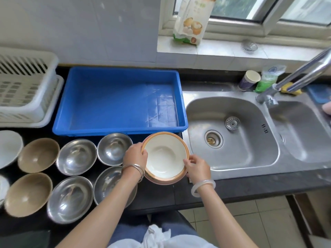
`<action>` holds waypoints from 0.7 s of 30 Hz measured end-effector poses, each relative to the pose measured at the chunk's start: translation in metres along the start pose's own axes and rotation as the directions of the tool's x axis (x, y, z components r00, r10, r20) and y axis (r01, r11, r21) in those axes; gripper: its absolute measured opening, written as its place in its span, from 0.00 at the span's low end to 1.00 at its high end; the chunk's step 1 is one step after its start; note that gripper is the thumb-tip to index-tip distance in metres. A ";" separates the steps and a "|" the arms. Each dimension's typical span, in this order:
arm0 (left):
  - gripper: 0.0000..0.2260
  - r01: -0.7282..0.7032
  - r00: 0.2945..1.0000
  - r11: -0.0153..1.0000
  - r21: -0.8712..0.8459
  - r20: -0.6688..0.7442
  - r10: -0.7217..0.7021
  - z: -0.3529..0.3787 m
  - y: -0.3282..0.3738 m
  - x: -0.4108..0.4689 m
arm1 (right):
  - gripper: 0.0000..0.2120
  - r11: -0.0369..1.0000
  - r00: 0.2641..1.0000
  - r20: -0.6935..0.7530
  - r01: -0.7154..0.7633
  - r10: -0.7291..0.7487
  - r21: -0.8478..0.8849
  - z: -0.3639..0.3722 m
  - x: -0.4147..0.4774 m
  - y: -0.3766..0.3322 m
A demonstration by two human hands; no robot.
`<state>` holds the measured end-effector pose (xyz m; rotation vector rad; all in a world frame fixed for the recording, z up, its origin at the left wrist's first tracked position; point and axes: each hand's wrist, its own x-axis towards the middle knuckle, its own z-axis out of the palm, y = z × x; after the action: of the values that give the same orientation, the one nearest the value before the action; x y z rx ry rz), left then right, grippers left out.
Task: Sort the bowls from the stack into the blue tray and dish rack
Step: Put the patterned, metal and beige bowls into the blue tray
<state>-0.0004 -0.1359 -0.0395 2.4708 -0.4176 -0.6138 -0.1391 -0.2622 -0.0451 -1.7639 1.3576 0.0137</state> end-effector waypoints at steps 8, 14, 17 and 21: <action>0.08 -0.011 0.999 1.000 -0.014 -0.034 0.010 -0.004 0.005 -0.002 | 0.06 0.999 0.998 -0.058 0.035 -0.034 0.020 0.000 -0.006 -0.005; 0.09 -0.057 0.998 0.995 -0.081 -0.033 0.054 -0.012 0.030 0.000 | 0.08 0.992 0.992 -0.118 0.049 -0.035 0.118 -0.034 -0.006 -0.012; 0.08 -0.086 0.996 0.990 -0.108 -0.011 0.085 -0.009 0.052 -0.002 | 0.12 0.990 0.983 -0.176 0.070 -0.048 0.121 -0.060 -0.006 -0.013; 0.08 -0.121 0.990 0.981 -0.149 0.054 0.130 0.004 0.077 -0.007 | 0.07 0.988 0.975 -0.220 0.044 -0.011 0.149 -0.090 -0.003 -0.002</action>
<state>-0.0209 -0.1965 0.0045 2.2719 -0.5302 -0.6481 -0.1820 -0.3175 0.0123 -1.6912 1.4485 -0.3012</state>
